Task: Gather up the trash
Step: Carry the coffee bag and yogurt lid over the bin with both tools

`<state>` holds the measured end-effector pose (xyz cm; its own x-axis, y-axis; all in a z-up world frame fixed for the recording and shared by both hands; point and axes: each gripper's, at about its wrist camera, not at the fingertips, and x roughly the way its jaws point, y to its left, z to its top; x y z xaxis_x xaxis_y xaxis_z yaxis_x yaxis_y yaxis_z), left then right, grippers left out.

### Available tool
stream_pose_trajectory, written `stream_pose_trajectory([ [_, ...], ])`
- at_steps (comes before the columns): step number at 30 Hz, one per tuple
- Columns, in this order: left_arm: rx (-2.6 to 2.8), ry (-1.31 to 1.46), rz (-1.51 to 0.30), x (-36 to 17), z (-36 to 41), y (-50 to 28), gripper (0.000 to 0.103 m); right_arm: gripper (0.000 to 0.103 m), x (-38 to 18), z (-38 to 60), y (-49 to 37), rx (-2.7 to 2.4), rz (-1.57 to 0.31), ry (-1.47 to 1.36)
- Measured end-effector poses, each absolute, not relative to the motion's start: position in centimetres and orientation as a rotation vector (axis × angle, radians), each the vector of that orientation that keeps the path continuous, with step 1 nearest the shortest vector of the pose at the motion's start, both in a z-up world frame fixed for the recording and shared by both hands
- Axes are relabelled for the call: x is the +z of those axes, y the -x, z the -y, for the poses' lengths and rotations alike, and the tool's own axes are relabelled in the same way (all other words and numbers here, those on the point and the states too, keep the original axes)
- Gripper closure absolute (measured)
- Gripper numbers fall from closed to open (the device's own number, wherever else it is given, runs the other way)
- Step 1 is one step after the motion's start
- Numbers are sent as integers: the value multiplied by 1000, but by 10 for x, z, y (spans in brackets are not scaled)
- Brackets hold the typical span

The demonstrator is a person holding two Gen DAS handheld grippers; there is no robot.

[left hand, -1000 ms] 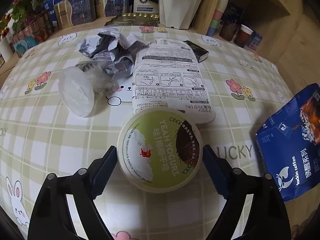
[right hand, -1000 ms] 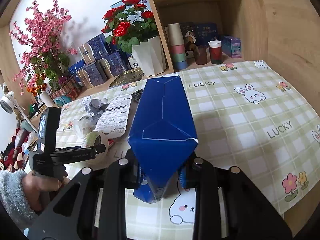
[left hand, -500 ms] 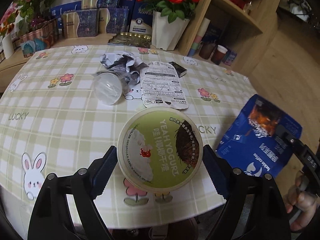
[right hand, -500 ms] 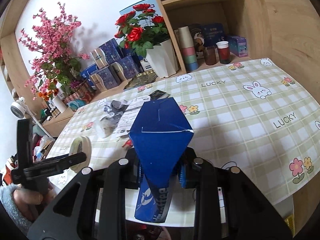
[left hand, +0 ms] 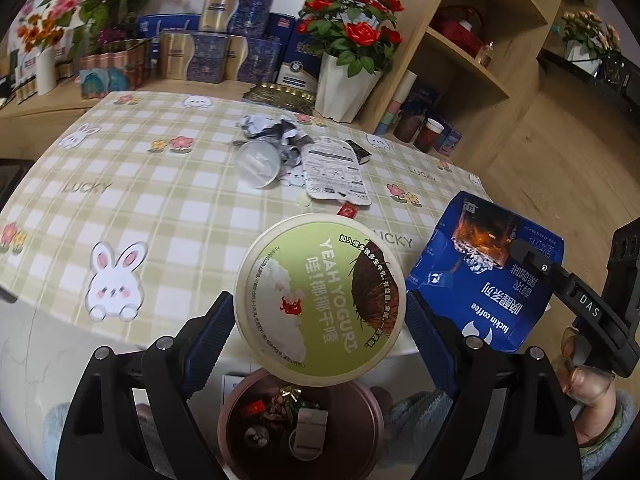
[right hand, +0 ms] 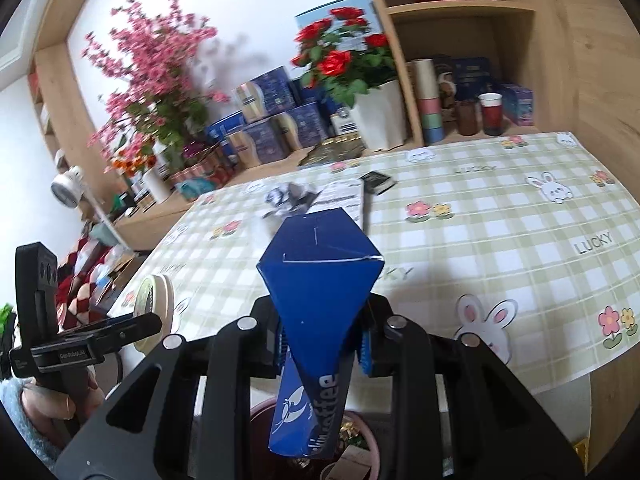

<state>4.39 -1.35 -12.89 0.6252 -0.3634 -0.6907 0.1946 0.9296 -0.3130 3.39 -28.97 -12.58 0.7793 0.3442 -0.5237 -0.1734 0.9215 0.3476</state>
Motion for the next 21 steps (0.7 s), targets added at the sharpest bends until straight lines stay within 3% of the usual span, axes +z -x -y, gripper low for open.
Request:
stream_pose_trajectory([
  [21,-229,300,-851,-152,-48,25,20,74,-184,191,18,564,-868,-197],
])
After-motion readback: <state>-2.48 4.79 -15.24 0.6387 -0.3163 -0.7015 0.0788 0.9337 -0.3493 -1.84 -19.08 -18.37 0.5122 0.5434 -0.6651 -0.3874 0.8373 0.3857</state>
